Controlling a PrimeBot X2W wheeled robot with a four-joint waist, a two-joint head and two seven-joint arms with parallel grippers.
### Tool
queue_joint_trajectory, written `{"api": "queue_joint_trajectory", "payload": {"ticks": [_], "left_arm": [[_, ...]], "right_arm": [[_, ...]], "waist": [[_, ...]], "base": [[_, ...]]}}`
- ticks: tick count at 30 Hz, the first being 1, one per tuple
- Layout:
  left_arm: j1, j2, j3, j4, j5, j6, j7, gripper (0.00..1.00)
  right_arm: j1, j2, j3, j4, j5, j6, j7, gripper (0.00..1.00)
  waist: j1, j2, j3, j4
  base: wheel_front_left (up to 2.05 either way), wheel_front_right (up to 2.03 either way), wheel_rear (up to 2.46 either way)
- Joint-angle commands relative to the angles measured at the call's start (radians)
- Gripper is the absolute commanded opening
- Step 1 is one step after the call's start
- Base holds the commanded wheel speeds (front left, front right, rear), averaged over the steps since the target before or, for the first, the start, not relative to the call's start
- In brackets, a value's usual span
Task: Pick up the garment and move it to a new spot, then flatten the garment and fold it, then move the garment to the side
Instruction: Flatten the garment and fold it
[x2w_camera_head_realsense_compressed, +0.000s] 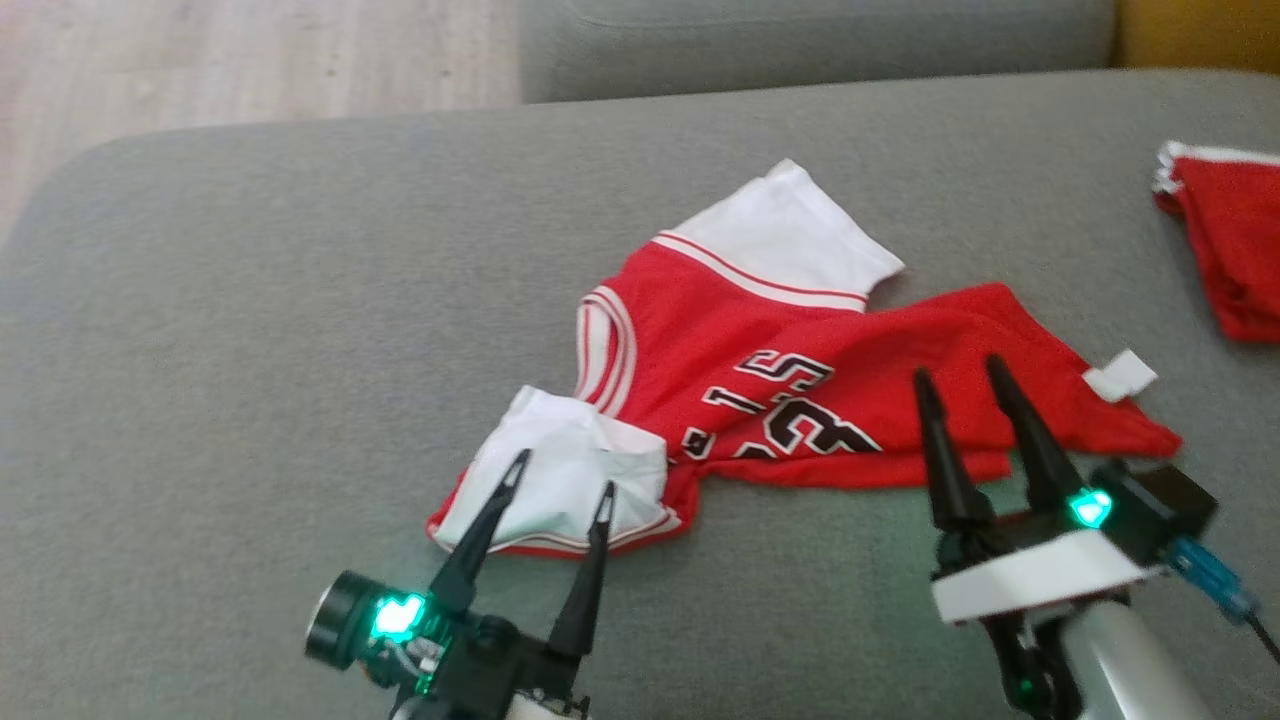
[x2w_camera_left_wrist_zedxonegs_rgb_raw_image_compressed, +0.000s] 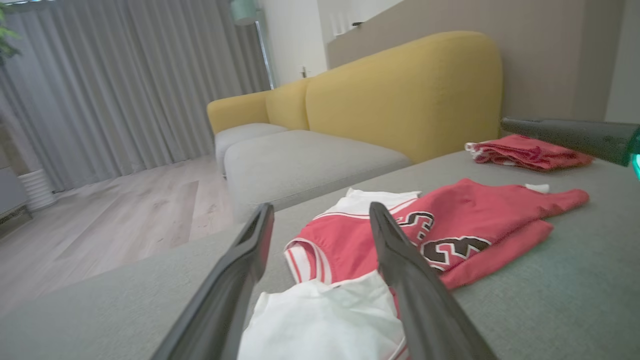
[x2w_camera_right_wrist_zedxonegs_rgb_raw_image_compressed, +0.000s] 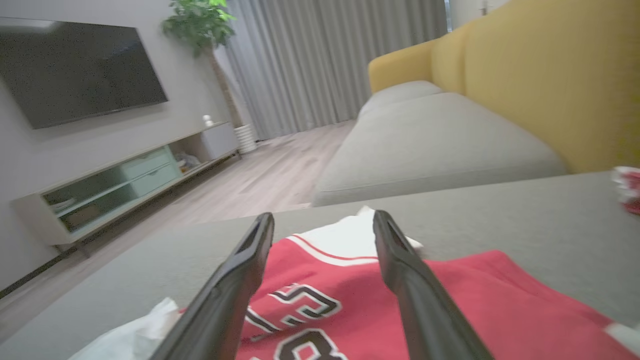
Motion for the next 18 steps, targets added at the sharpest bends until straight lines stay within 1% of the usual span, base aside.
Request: {"api": "queue_joint_trajectory", "payload": {"ticks": [1, 5, 7, 9, 12, 15, 17, 18], "left_arm": [[-0.055, 0.013, 0.019, -0.010, 0.015, -0.001, -0.002, 1.00], [-0.111, 0.048, 0.052, 0.102, 0.013, 0.017, -0.002, 1.00], [-0.151, 0.067, 0.080, 0.164, -0.005, 0.012, -0.002, 1.00], [-0.194, 0.094, 0.104, 0.231, -0.033, -0.023, -0.002, 1.00], [-0.270, 0.146, 0.120, 0.329, -0.067, -0.104, 0.024, 1.00], [-0.341, 0.199, 0.107, 0.396, -0.073, -0.186, 0.069, 1.00], [-0.378, 0.225, 0.089, 0.428, -0.070, -0.216, 0.095, 1.00], [-0.378, 0.225, 0.089, 0.428, -0.070, -0.216, 0.095, 1.00]], "right_arm": [[-0.004, 0.008, 0.000, -0.040, -0.011, -0.001, -0.009, 1.00], [0.036, 0.025, -0.022, -0.044, -0.030, -0.001, -0.009, 1.00], [0.041, 0.031, -0.019, -0.041, -0.035, -0.001, -0.009, 1.00], [0.038, 0.037, -0.010, -0.037, -0.038, -0.001, -0.009, 1.00], [0.024, 0.041, 0.003, -0.029, -0.039, -0.001, -0.009, 1.00], [0.009, 0.044, 0.007, -0.023, -0.038, -0.001, -0.009, 1.00], [0.002, 0.046, 0.009, -0.021, -0.037, -0.001, -0.009, 1.00], [0.002, 0.046, 0.009, -0.021, -0.037, -0.001, -0.009, 1.00]], "waist": [[0.0000, 0.0000, 0.016, -0.024], [0.0000, 0.0000, 0.033, -0.054], [0.0000, 0.0000, 0.042, -0.065], [0.0000, 0.0000, 0.052, -0.076], [0.0000, 0.0000, 0.068, -0.088], [0.0000, 0.0000, 0.084, -0.097], [0.0000, 0.0000, 0.095, -0.102], [0.0000, 0.0000, 0.095, -0.102]], "base": [[0.00, 0.00, 0.00], [0.00, 0.00, 0.00], [0.00, 0.00, 0.00], [0.00, 0.00, 0.00], [0.00, 0.00, 0.00], [0.00, 0.00, 0.00], [0.00, 0.00, 0.00], [0.00, 0.00, 0.00]]}}
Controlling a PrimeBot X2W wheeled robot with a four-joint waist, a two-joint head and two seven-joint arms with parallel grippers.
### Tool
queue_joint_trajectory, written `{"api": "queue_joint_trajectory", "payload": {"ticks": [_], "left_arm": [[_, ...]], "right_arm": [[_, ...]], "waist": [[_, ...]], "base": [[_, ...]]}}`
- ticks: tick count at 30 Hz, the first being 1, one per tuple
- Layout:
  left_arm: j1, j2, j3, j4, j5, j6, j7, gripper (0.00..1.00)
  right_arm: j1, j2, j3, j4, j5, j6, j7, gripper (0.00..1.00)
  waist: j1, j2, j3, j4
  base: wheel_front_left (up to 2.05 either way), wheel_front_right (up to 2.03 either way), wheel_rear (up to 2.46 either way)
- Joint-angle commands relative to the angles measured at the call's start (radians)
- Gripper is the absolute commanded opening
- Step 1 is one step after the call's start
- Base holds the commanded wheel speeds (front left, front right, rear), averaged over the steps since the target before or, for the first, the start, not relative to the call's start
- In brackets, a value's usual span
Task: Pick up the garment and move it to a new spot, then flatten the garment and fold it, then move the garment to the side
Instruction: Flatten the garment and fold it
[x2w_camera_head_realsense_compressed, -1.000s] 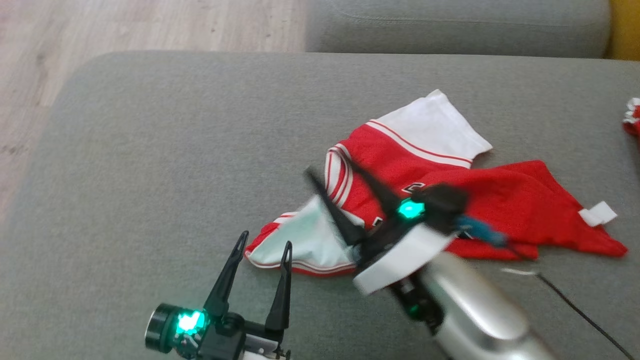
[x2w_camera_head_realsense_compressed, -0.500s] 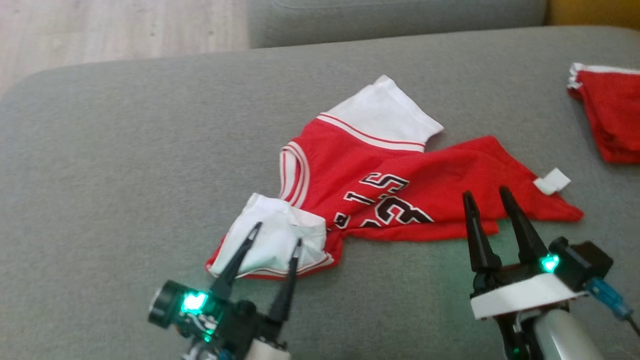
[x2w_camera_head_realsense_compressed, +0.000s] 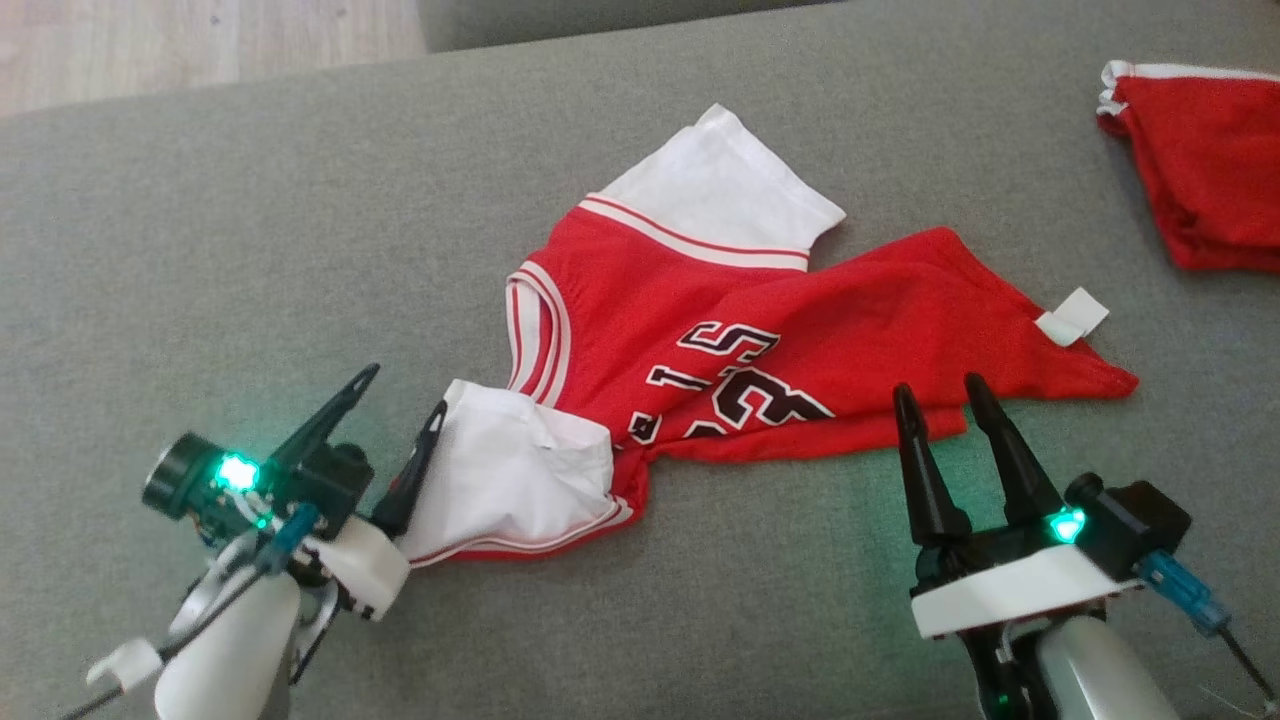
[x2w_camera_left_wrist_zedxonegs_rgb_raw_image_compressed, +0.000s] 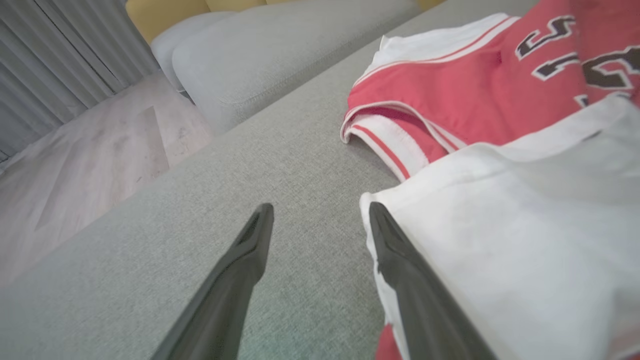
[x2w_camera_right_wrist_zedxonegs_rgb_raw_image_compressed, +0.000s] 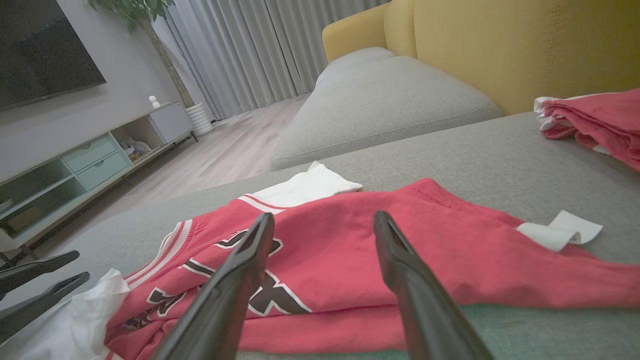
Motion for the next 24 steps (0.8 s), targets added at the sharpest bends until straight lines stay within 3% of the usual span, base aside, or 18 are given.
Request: {"api": "queue_joint_trajectory", "payload": {"ticks": [1, 9, 22, 23, 24], "left_arm": [[-0.036, 0.028, 0.029, -0.020, -0.003, -0.001, 0.000, 1.00], [-0.099, 0.030, -0.060, 0.059, -0.042, -0.033, 0.054, 1.00], [-0.153, 0.079, -0.257, 0.071, -0.086, -0.037, 0.080, 1.00], [-0.154, 0.084, -0.278, 0.072, -0.101, -0.037, 0.090, 0.86], [-0.156, 0.091, -0.299, 0.072, -0.115, -0.037, 0.100, 0.33]], "right_arm": [[-0.031, 0.005, 0.024, -0.028, -0.005, -0.001, -0.009, 1.00], [-0.049, 0.013, 0.023, -0.024, -0.005, -0.001, -0.009, 1.00], [-0.063, 0.020, 0.007, -0.031, -0.009, -0.001, -0.010, 1.00], [-0.064, 0.020, 0.006, -0.031, -0.009, -0.001, -0.010, 1.00], [-0.063, 0.021, 0.006, -0.031, -0.010, -0.001, -0.010, 1.00]], "waist": [[-0.0001, 0.0000, 0.008, -0.004], [-0.0001, 0.0000, 0.049, -0.023], [-0.0001, 0.0000, 0.071, -0.028], [-0.0001, 0.0000, 0.069, -0.027], [-0.0001, 0.0000, 0.068, -0.027]], "base": [[0.00, 0.00, 0.00], [0.00, 0.00, 0.00], [0.00, 0.00, 0.00], [0.00, 0.00, 0.00], [0.00, 0.00, 0.00]]}}
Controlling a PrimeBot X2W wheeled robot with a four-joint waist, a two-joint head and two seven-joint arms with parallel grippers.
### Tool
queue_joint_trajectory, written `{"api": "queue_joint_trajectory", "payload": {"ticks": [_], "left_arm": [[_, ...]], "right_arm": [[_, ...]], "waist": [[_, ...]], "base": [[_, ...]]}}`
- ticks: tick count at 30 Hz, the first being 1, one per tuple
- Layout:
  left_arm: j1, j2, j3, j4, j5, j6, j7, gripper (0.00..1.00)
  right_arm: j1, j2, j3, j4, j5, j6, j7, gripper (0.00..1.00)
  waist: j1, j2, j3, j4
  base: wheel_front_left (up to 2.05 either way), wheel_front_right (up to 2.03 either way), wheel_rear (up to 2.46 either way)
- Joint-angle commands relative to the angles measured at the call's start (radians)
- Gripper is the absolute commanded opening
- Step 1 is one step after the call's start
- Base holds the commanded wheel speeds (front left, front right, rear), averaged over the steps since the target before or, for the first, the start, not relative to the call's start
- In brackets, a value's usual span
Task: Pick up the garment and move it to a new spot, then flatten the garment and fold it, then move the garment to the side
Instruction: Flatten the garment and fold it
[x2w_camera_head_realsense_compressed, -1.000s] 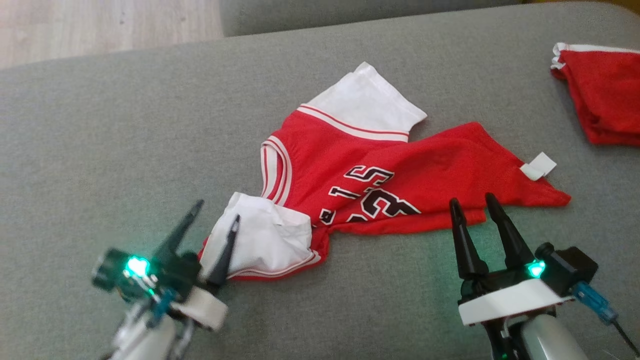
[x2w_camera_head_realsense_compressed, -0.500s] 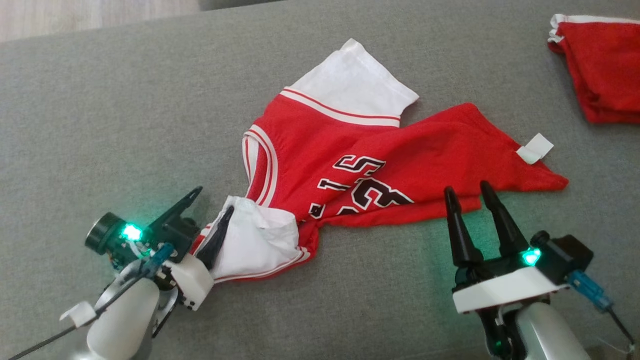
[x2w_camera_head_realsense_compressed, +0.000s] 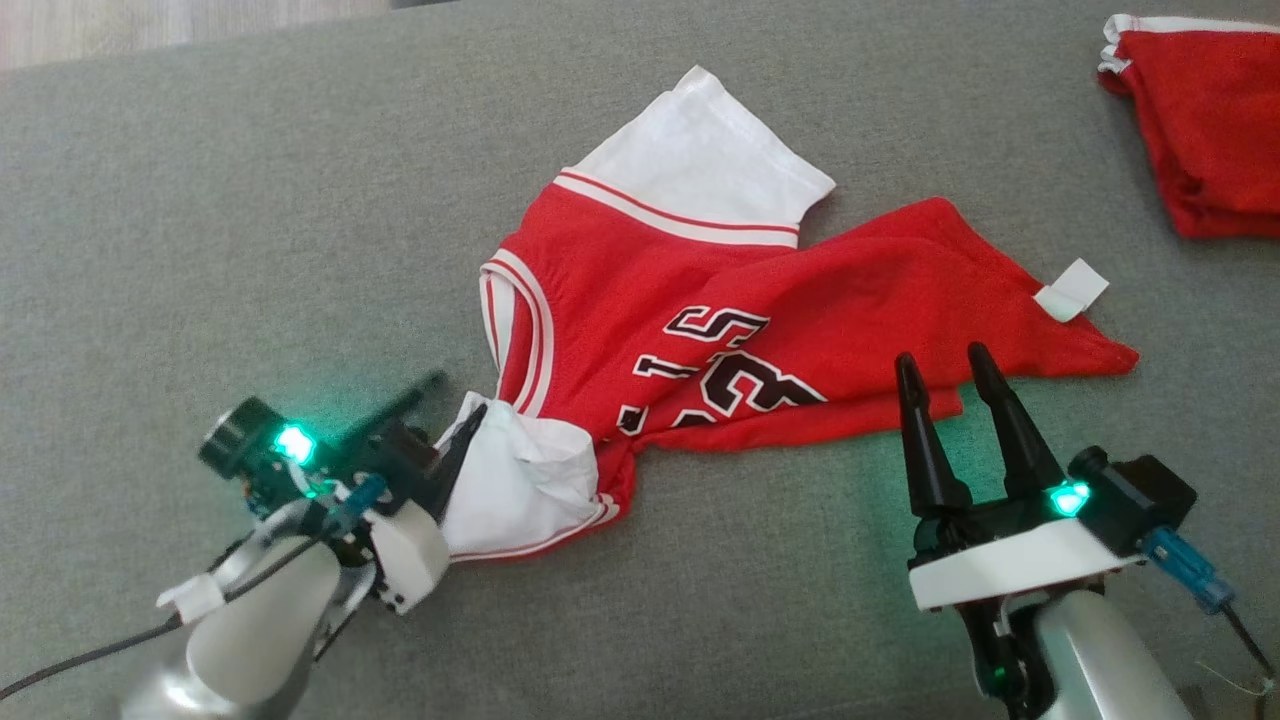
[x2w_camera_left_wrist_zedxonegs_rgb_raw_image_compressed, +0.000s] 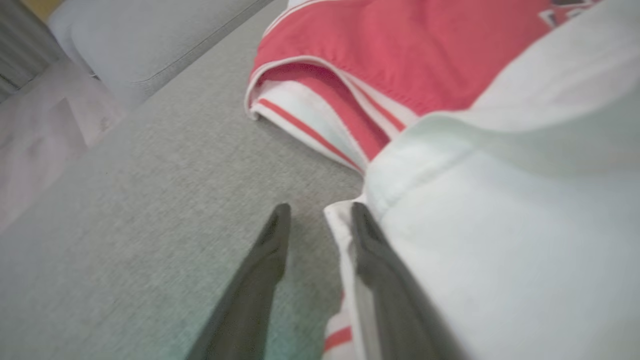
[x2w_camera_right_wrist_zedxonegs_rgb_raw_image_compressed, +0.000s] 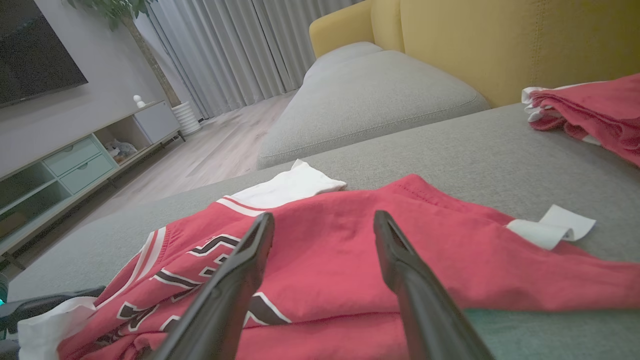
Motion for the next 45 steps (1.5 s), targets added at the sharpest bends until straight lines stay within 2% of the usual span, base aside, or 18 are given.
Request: {"api": "queue_joint_trajectory", "payload": {"ticks": [1, 4, 7, 12, 19, 23, 28, 33, 39, 45], "left_arm": [[-0.007, 0.040, -0.023, -0.005, -0.016, -0.006, 0.026, 0.00], [-0.017, 0.062, -0.064, -0.013, -0.054, -0.006, 0.025, 0.00], [-0.027, 0.078, -0.063, -0.022, -0.063, -0.002, 0.001, 0.00], [-0.035, 0.108, -0.027, -0.062, -0.059, 0.058, -0.067, 0.00], [-0.035, 0.182, 0.044, -0.172, -0.056, 0.157, -0.126, 0.00], [-0.027, 0.216, 0.073, -0.215, -0.067, 0.181, -0.129, 0.00], [-0.027, 0.274, 0.115, -0.284, -0.078, 0.213, -0.121, 0.00], [-0.040, 0.307, 0.148, -0.302, -0.079, 0.249, -0.116, 0.00], [-0.046, 0.346, 0.176, -0.320, -0.074, 0.288, -0.096, 0.00], [-0.054, 0.369, 0.196, -0.333, -0.076, 0.310, -0.094, 0.00]], "right_arm": [[-0.020, 0.006, 0.015, -0.034, -0.010, -0.001, -0.010, 1.00], [-0.016, 0.005, 0.008, -0.033, -0.010, -0.001, -0.010, 1.00], [-0.008, 0.005, -0.003, -0.028, -0.009, -0.001, -0.010, 1.00], [0.003, 0.002, -0.049, 0.005, 0.014, -0.001, -0.010, 1.00], [0.003, -0.029, -0.087, 0.038, 0.041, -0.001, -0.010, 1.00], [0.007, -0.035, -0.096, 0.073, 0.065, -0.001, -0.010, 1.00], [0.001, -0.089, -0.081, 0.161, 0.114, -0.001, 0.000, 1.00], [-0.009, -0.145, -0.090, 0.203, 0.116, -0.001, 0.045, 1.00], [-0.010, -0.198, -0.100, 0.201, 0.076, -0.001, 0.101, 1.00], [0.019, -0.222, -0.104, 0.161, 0.049, -0.001, 0.138, 1.00]], "waist": [[0.0000, 0.0000, -0.003, 0.000], [0.0000, 0.0000, -0.012, 0.005], [0.0000, 0.0000, -0.027, 0.015], [0.0000, 0.0000, -0.054, 0.035], [0.0000, 0.0000, -0.079, 0.059], [0.0000, 0.0000, -0.083, 0.065], [0.0000, 0.0000, -0.071, 0.072], [0.0000, 0.0000, -0.061, 0.074], [0.0000, 0.0000, -0.051, 0.079], [0.0000, 0.0000, -0.036, 0.089]], "base": [[0.00, 0.00, 0.00], [0.00, 0.00, 0.00], [0.00, 0.00, 0.00], [0.00, 0.00, 0.00], [0.00, 0.00, 0.00], [0.00, 0.00, 0.00], [0.00, 0.00, 0.00], [0.00, 0.00, 0.00], [0.00, 0.00, 0.00], [0.00, 0.00, 0.00]]}}
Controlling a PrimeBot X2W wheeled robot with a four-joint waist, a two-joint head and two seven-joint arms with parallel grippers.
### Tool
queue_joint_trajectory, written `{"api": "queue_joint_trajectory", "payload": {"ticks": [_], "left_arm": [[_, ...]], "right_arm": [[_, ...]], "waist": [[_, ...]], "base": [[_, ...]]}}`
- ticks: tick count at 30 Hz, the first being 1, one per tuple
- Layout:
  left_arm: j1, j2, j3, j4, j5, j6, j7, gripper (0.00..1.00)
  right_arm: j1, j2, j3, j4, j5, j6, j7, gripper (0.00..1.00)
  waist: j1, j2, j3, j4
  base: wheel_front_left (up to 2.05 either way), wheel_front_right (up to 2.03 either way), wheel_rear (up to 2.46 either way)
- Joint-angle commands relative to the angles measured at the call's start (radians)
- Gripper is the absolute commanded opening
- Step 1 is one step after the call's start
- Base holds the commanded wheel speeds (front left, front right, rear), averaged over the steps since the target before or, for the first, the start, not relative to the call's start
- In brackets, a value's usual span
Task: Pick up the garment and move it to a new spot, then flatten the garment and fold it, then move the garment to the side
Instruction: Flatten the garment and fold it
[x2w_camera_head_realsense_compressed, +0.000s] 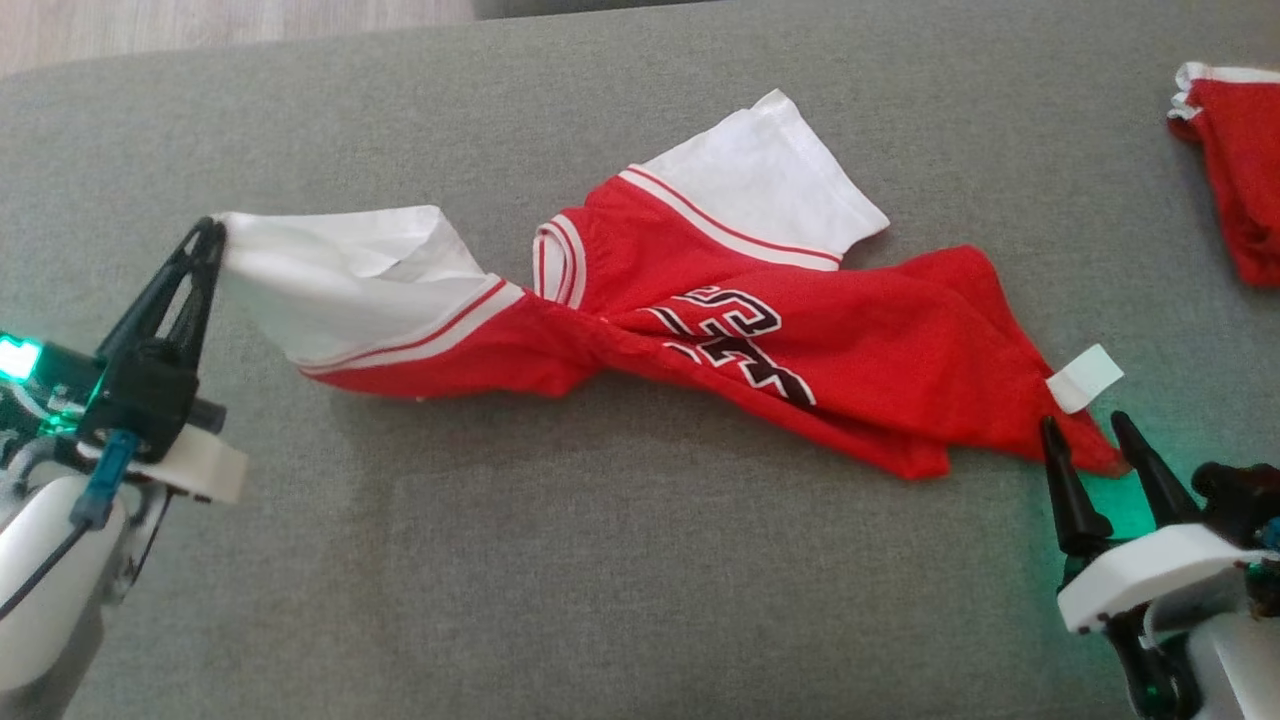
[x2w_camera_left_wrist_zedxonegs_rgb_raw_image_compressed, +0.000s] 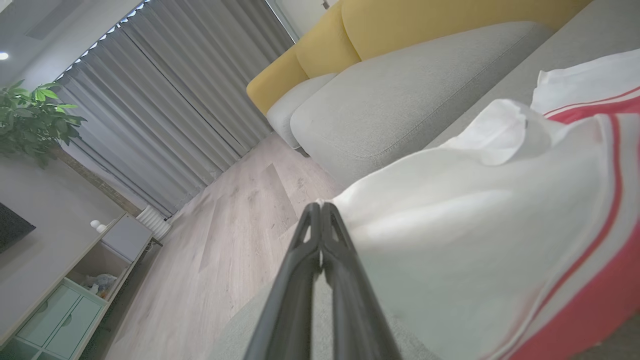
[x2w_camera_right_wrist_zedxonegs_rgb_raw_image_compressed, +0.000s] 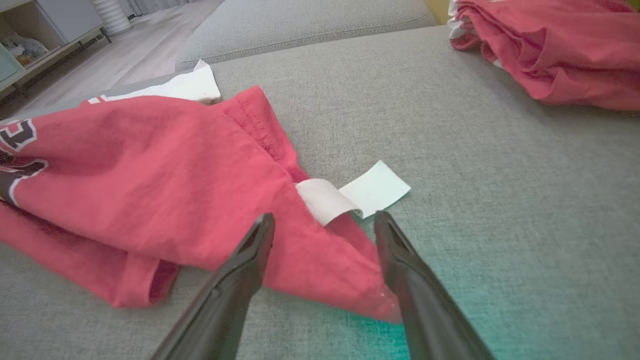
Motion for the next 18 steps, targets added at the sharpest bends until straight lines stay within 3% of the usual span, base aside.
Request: {"api": "queue_joint_trajectory", "payload": {"ticks": [1, 5, 6, 8, 18], "left_arm": [[-0.059, 0.063, 0.065, -0.031, -0.005, 0.012, 0.000, 0.00], [-0.056, 0.070, 0.063, -0.044, -0.004, 0.017, 0.002, 0.00], [-0.056, 0.069, 0.061, -0.048, -0.004, 0.018, 0.001, 0.00], [-0.055, 0.068, 0.058, -0.057, -0.004, 0.019, 0.000, 0.00], [-0.087, 0.054, 0.037, -0.100, 0.020, 0.015, -0.043, 0.00]], "right_arm": [[0.014, -0.034, 0.010, -0.039, -0.014, -0.001, 0.001, 1.00], [0.033, -0.041, 0.010, -0.056, -0.027, -0.001, 0.040, 1.00], [0.036, -0.045, 0.016, -0.060, -0.028, -0.001, 0.052, 0.89], [0.039, -0.055, 0.026, -0.071, -0.031, -0.001, 0.073, 0.00], [-0.046, -0.115, -0.054, -0.174, -0.071, -0.001, 0.052, 0.00]], "waist": [[0.0000, 0.0000, 0.005, 0.003], [0.0000, 0.0000, 0.008, 0.006], [0.0000, 0.0000, 0.008, 0.007], [0.0000, 0.0000, 0.009, 0.008], [0.0000, 0.0000, 0.021, 0.037]], "base": [[0.00, 0.00, 0.00], [0.00, 0.00, 0.00], [0.00, 0.00, 0.00], [0.00, 0.00, 0.00], [0.00, 0.00, 0.00]]}}
